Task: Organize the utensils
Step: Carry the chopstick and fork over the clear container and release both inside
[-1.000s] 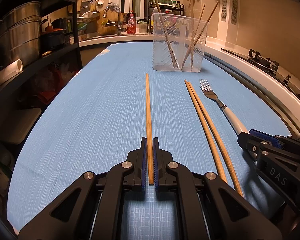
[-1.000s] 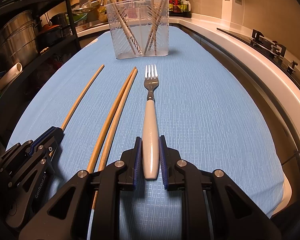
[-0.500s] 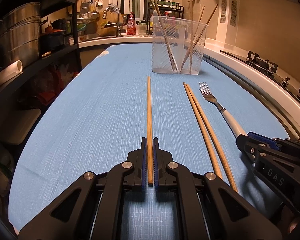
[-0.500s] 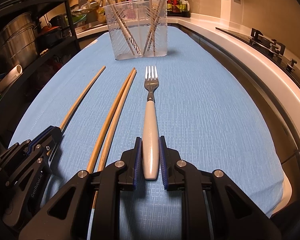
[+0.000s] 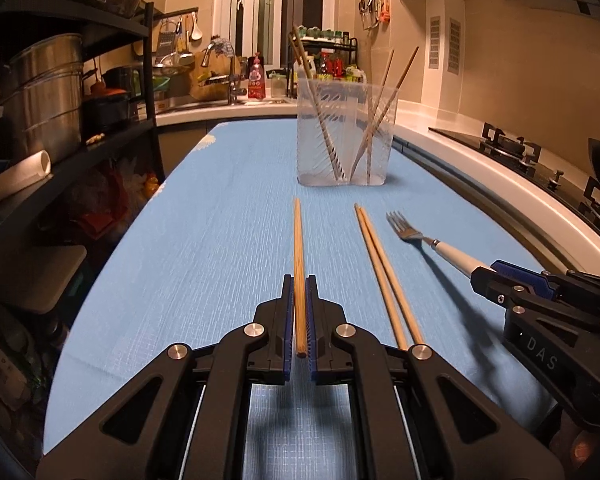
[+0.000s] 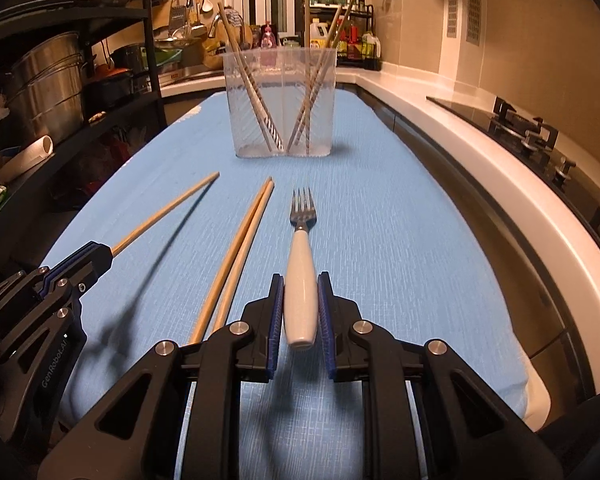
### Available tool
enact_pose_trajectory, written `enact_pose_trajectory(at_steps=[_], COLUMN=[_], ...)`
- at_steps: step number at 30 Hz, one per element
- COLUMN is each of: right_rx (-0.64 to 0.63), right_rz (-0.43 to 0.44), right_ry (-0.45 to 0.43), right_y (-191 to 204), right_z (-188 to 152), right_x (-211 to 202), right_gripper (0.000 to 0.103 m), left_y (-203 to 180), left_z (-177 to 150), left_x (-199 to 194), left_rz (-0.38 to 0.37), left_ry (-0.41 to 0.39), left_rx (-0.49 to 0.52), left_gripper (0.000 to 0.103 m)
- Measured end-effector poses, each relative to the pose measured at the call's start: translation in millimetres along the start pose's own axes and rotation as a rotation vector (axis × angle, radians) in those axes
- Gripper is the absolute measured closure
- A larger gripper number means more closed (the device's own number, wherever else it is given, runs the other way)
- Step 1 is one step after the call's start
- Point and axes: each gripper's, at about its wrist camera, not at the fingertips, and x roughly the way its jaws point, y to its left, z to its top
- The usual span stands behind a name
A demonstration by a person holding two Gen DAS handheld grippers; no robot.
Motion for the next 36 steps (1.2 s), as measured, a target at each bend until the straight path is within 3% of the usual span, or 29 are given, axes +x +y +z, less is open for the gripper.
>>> enact_pose_trajectory(at_steps=[26,36], right_rx=[-0.019,-0.019], right_rz=[0.052,0.069], right_ry=[-0.202,-0.219], right_y=[1,-7], right_z=[64,86], right_x=[-102,-109], right_gripper=[0.086,0.086], left_y=[1,-3], left_z=[87,105], left_x=[-83,-87], left_rz=[-0.097,-0.133], left_ry=[-0.192,-0.175], left_rx=[-0.029,-0.043], left_gripper=[0.097,0.097])
